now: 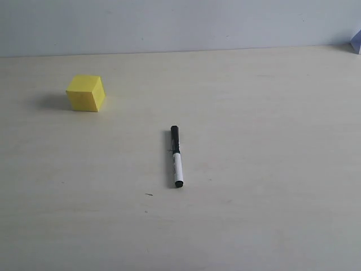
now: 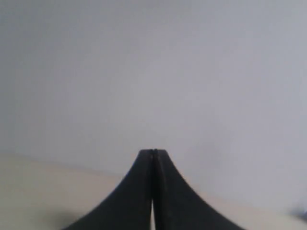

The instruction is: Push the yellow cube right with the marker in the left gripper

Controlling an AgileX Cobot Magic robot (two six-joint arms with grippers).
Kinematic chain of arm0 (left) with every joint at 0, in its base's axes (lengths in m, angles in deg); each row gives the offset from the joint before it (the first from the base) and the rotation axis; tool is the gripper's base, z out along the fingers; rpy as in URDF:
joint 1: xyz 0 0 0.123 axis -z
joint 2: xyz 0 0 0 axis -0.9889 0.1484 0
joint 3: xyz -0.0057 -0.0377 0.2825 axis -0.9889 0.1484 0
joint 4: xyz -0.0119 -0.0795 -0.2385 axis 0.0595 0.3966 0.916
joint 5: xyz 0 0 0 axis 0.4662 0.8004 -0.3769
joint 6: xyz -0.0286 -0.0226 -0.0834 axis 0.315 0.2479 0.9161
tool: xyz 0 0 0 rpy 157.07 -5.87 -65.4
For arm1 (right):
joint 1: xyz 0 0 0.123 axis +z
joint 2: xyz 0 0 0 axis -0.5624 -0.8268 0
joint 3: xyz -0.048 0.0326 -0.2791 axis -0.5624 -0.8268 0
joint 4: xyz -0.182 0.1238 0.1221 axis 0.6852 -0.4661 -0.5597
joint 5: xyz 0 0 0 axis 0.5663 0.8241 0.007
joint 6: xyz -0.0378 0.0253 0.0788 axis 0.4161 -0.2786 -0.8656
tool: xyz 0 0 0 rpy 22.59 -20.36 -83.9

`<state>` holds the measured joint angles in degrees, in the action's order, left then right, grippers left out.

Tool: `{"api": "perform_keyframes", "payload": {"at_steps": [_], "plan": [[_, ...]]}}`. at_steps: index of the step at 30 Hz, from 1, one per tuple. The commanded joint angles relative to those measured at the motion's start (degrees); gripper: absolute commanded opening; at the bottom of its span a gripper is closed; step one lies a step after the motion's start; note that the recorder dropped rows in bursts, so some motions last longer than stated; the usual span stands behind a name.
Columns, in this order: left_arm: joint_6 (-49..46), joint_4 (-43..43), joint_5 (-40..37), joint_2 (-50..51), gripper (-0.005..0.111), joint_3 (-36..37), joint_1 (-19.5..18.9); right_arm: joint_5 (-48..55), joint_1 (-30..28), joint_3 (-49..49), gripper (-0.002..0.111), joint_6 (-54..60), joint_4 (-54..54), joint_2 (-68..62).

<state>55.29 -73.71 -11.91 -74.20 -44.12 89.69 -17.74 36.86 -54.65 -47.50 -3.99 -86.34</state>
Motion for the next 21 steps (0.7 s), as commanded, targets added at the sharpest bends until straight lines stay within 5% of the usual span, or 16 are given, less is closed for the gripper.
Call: {"api": "perform_keyframes", "payload": {"at_steps": [1, 4, 9, 16, 21], "plan": [[5.56, -0.07, 16.23, 5.61, 0.000, -4.63, -0.22, -0.48, 0.05, -0.28, 0.000, 0.09, 0.01, 0.30], [3.62, -5.91, 5.01, 20.01, 0.000, -20.89, -0.22, -0.48, 0.05, -0.28, 0.000, 0.09, 0.01, 0.30], [1.25, -12.48, -14.37, 33.90, 0.000, -34.89, -0.22, -0.48, 0.05, -0.28, 0.000, 0.09, 0.01, 0.30], [-17.06, -9.22, -54.76, 59.40, 0.000, -59.02, 0.69, -0.48, 0.05, -0.28, 0.000, 0.09, 0.01, 0.30], [-16.55, -3.05, -75.05, 75.68, 0.000, -72.54, 0.69, -0.48, 0.05, -0.28, 0.000, 0.09, 0.01, 0.30]]}}
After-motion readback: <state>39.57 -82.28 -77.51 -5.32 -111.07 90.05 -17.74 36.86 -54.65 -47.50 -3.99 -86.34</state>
